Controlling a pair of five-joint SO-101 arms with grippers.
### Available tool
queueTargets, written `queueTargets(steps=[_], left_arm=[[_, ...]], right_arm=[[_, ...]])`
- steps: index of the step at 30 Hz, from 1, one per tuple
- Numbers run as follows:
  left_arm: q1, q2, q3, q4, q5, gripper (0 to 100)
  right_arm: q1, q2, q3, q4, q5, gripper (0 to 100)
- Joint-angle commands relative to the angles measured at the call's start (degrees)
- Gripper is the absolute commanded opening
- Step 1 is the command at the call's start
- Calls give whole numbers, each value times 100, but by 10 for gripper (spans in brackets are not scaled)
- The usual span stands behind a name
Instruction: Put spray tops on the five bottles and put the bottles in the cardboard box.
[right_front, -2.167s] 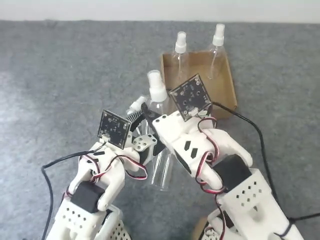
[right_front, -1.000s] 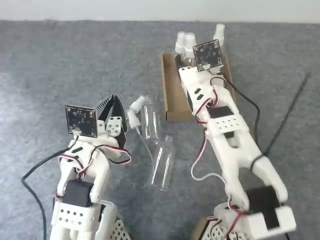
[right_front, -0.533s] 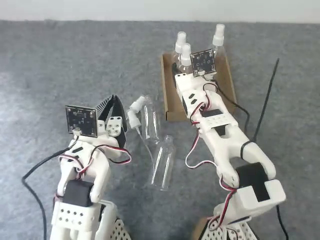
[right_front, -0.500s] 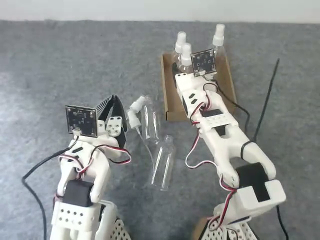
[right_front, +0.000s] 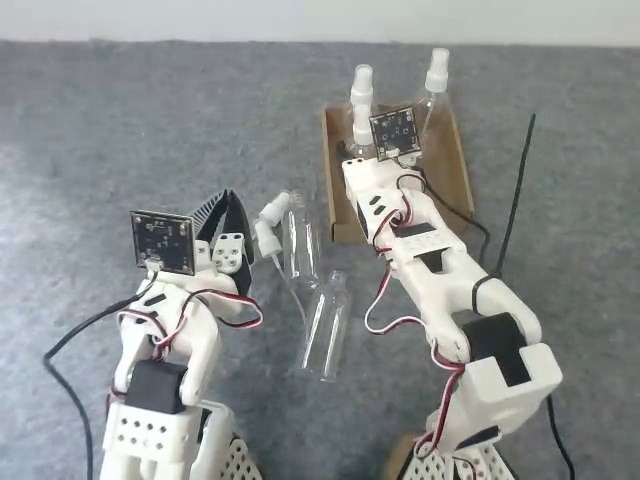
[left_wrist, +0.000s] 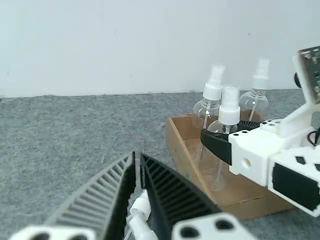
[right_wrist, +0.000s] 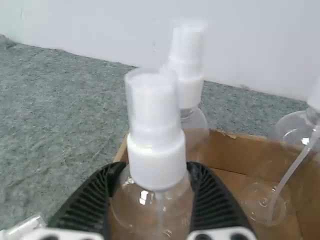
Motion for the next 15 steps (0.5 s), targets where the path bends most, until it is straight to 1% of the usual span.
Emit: queueTargets(steps=[1,15], left_arm=[[-18,-62,-40,-211,44,11],[-18,-62,-40,-211,35,11]], right_arm=[[-13,-48,-334,-92,-44,6],[-4,-101,9,-127,0,6]])
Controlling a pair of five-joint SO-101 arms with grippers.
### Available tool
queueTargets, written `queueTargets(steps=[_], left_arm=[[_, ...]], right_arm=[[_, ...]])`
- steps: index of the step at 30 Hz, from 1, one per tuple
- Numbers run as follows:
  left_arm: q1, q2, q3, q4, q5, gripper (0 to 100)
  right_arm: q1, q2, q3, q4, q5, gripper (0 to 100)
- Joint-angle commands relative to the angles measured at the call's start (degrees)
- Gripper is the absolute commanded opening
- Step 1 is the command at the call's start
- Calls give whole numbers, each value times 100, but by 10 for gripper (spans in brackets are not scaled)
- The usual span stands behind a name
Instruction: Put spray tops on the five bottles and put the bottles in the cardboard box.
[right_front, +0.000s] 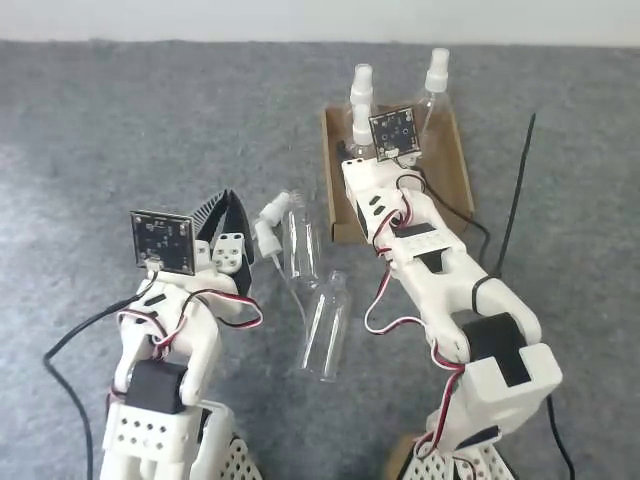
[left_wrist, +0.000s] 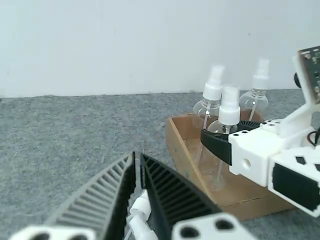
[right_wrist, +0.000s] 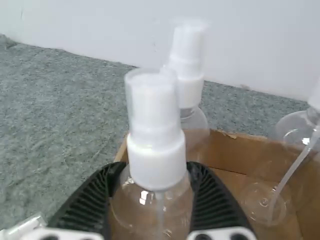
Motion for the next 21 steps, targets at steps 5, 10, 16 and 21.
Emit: queueTargets(steps=[5,10,16,21], left_arm=[[-18,-62,-40,-211,-88,11],[-18,-62,-40,-211,-97,11],[-18,-62,-40,-211,-105,11],[-18,-62,-40,-211,-105,11]], right_arm=[[4,-101,0,-127,0,6],[4,-101,0,-101,0,7],[4,-101,0,-92,0,7],[4,-92,9,-92,0,9]])
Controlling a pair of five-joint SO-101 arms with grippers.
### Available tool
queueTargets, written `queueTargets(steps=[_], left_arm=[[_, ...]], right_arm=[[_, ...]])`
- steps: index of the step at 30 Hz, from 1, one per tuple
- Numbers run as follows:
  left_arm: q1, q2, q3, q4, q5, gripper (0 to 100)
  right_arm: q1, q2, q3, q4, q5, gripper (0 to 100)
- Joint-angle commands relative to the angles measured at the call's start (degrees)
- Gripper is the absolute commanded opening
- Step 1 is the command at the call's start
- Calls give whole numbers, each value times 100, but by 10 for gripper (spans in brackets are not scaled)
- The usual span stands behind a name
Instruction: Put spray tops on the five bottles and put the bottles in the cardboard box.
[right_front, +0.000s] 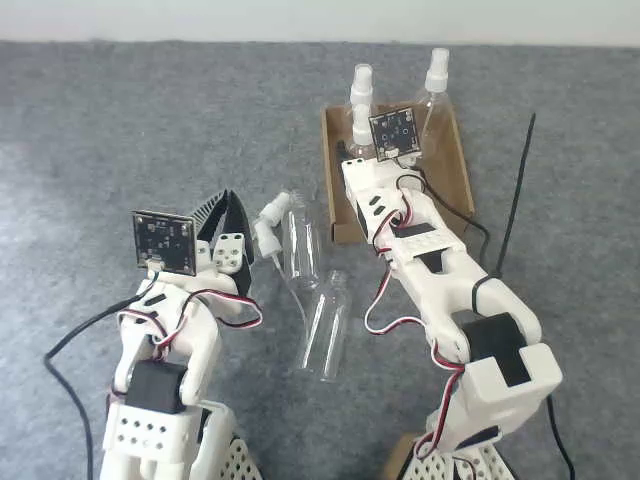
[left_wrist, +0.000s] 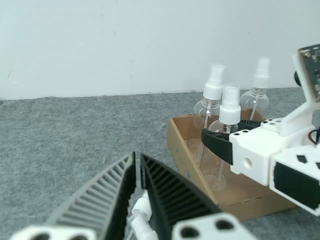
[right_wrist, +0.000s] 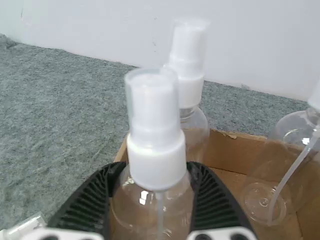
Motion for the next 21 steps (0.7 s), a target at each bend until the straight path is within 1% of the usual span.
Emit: queueTargets(steps=[1,6,8,21], left_arm=[[-18,-62,-40,-211,-44,11],[-18,-62,-40,-211,-44,11],[-18,-62,-40,-211,-44,11],[-26,-62,-40,-211,-53,11]], right_arm=[[4,-101,9,-92,0,24],[-4,-101,132,-127,0,164],[-4,-101,141,-119,0,193],[-4,-110,141,-127,9,194]])
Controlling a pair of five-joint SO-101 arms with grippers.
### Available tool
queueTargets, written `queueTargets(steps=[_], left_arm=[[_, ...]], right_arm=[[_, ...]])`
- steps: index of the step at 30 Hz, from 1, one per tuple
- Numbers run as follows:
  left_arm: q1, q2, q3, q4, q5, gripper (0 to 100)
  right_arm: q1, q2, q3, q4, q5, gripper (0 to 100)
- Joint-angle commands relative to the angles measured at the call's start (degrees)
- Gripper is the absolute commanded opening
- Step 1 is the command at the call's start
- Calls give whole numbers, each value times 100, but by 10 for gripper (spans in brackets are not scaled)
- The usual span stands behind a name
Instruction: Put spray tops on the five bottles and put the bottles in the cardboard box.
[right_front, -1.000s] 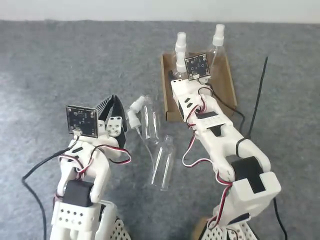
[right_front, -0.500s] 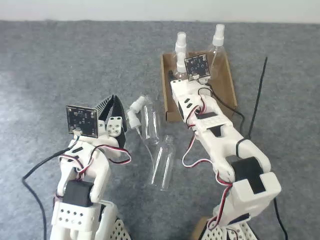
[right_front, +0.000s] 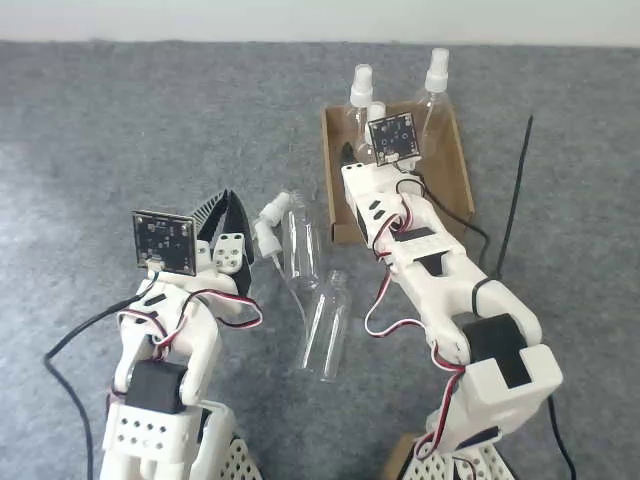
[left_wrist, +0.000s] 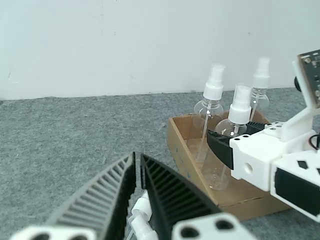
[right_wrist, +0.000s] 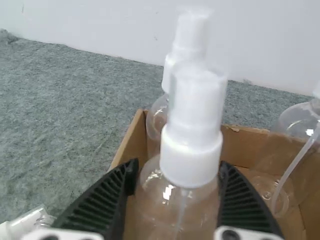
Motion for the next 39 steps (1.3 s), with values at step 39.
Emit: queueTargets(steps=[39], left_arm=[[-26,-62,66,-440,-53,11]], right_arm=[[-92,-532,-79,-22,0,194]])
